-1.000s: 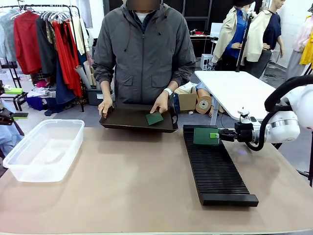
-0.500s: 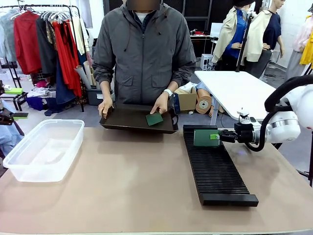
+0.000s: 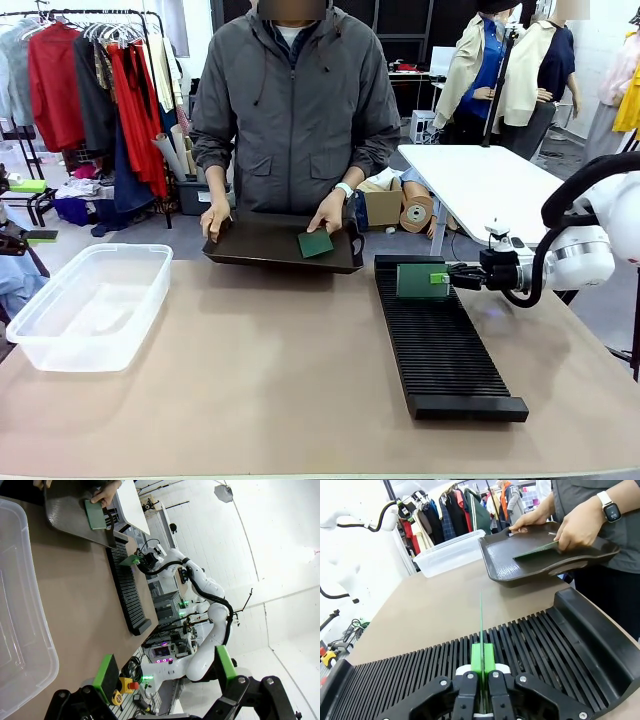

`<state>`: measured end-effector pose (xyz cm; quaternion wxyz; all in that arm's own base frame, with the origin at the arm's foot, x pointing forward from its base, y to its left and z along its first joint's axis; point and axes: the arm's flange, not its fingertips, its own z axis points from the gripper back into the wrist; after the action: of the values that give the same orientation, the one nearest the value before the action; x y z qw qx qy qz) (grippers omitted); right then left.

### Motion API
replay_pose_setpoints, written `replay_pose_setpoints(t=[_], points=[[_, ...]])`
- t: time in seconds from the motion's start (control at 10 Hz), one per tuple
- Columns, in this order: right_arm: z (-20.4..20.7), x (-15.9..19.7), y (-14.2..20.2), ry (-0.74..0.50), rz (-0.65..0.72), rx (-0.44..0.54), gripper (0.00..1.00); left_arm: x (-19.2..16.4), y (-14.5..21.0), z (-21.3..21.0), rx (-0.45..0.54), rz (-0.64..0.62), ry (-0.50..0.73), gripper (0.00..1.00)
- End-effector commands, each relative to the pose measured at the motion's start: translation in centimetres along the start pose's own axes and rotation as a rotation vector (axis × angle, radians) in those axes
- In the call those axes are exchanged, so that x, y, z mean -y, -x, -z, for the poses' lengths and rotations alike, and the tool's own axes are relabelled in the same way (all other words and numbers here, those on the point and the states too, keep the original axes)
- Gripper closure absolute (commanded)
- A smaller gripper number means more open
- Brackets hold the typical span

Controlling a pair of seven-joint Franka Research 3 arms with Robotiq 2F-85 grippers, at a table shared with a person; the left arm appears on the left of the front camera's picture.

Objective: Sort PCBs into racks and boxes based on the side picked up.
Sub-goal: If the short side of the Blank PCB is picked up, insert it into the PCB Rack ; if the long side is picked up, place it in the Organizing box.

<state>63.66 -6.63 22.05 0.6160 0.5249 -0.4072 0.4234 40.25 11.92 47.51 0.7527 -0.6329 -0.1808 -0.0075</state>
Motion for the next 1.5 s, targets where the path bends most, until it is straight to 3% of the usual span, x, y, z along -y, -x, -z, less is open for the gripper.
replay_pose_setpoints(t=[0.0,1.4], points=[[0.2,0.0,-0.5,-0.001,-0.027,-0.037,1.0,0.1,0.1,0.0,0.001,-0.004,0.006,0.0],[0.2,-1.9,0.2,-0.007,-0.05,0.002,1.0,0.1,0.1,0.0,0.001,-0.004,0.006,0.0]])
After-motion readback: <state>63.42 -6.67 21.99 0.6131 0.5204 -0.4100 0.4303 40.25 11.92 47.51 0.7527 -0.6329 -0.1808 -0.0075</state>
